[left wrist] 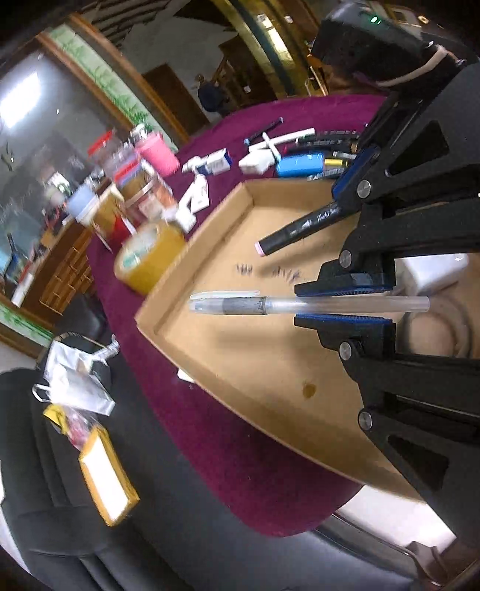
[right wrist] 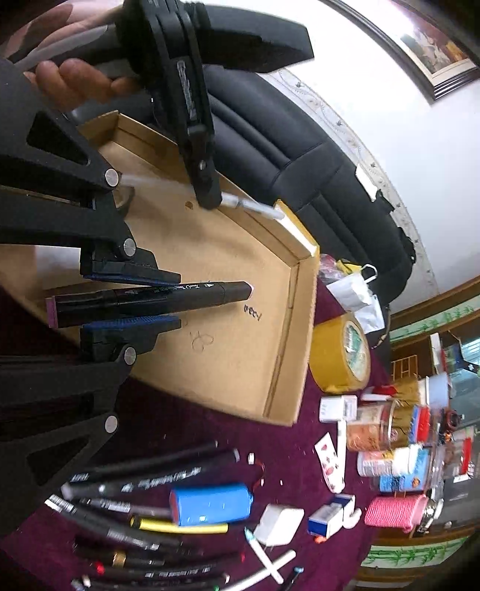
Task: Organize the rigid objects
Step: 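Carry the clear pen and pink-capped marker into the tray and release both, then grasp the gold-banded black marker with the left tool while the right tool grasps the blue pen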
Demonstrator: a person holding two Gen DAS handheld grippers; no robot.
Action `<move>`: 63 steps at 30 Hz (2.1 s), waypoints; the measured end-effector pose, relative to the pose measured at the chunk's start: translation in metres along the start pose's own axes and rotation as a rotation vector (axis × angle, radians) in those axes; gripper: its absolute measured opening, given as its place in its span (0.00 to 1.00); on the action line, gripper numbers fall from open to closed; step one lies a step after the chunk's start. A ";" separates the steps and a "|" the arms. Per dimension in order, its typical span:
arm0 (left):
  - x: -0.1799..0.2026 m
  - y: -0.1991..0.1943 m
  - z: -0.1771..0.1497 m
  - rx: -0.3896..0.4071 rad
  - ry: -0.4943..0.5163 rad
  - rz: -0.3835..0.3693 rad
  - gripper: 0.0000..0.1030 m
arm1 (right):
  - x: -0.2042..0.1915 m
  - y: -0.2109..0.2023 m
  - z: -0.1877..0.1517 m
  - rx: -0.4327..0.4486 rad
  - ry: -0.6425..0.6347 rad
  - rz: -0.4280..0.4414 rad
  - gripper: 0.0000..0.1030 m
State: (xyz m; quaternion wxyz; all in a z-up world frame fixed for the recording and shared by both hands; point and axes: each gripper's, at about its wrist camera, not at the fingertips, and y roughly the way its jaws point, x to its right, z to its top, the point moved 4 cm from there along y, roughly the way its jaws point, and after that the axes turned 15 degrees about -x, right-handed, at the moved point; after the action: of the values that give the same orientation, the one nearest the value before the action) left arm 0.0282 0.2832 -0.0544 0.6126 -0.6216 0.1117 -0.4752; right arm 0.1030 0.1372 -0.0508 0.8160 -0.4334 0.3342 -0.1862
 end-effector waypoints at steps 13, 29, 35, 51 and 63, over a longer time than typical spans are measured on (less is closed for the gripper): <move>-0.011 0.028 0.007 -0.089 -0.023 0.047 0.06 | -0.013 0.026 0.001 -0.040 -0.045 -0.120 0.14; 0.022 -0.022 -0.045 0.121 0.040 0.026 0.47 | -0.002 -0.020 -0.035 0.071 -0.010 0.109 0.37; 0.076 -0.026 -0.098 0.223 0.132 0.074 0.47 | 0.033 -0.053 -0.106 0.106 0.033 0.126 0.37; 0.194 0.032 -0.149 0.015 0.402 0.105 0.47 | 0.138 -0.106 -0.181 0.178 0.265 0.118 0.37; 0.224 0.057 -0.158 -0.035 0.458 0.101 0.47 | 0.185 -0.122 -0.180 0.200 0.366 0.103 0.37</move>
State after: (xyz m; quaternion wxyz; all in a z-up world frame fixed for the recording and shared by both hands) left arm 0.0561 0.0052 -0.0340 0.5833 -0.5018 0.2870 -0.5706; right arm 0.1048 -0.1458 -0.0927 0.7892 -0.2915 0.4781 -0.2522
